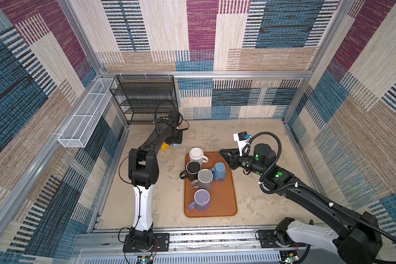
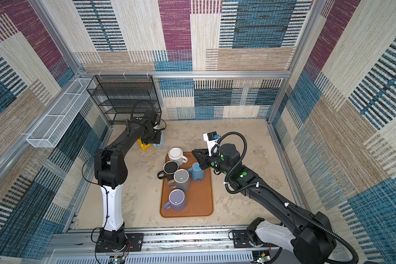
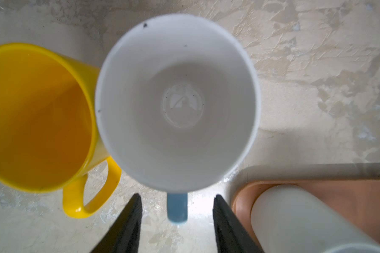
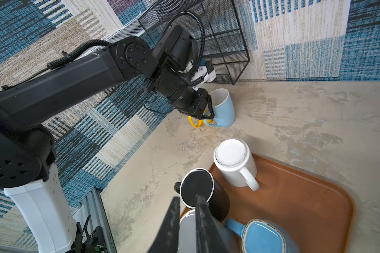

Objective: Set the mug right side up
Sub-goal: 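Lower the light blue mug upright beside the yellow mug with the left gripper, then open the left gripper and raise it off the light blue mug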

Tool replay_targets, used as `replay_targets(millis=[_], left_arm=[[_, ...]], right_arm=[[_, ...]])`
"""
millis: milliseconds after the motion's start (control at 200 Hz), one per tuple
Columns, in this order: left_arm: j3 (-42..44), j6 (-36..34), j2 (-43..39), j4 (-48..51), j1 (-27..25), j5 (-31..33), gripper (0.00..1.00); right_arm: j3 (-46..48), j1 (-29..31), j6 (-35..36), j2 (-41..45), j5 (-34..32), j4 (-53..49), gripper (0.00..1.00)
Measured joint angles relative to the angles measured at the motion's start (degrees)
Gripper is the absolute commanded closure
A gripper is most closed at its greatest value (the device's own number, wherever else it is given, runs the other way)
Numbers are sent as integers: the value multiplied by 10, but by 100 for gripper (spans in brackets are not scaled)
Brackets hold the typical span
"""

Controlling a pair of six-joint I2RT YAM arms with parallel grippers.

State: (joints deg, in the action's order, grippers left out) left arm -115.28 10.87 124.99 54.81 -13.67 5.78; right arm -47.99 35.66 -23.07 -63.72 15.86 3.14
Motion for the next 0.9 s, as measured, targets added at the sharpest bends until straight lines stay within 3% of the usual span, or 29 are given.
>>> replay_targets(millis=[341,897], left_arm=[[45,0,-76,0,-1,-2,49],[195,7,-198,-32,-10,-2,48]], right_arm=[[0,0,2,-13,-5,-9,80],[-5,0,4,-52,-16,-30,80]])
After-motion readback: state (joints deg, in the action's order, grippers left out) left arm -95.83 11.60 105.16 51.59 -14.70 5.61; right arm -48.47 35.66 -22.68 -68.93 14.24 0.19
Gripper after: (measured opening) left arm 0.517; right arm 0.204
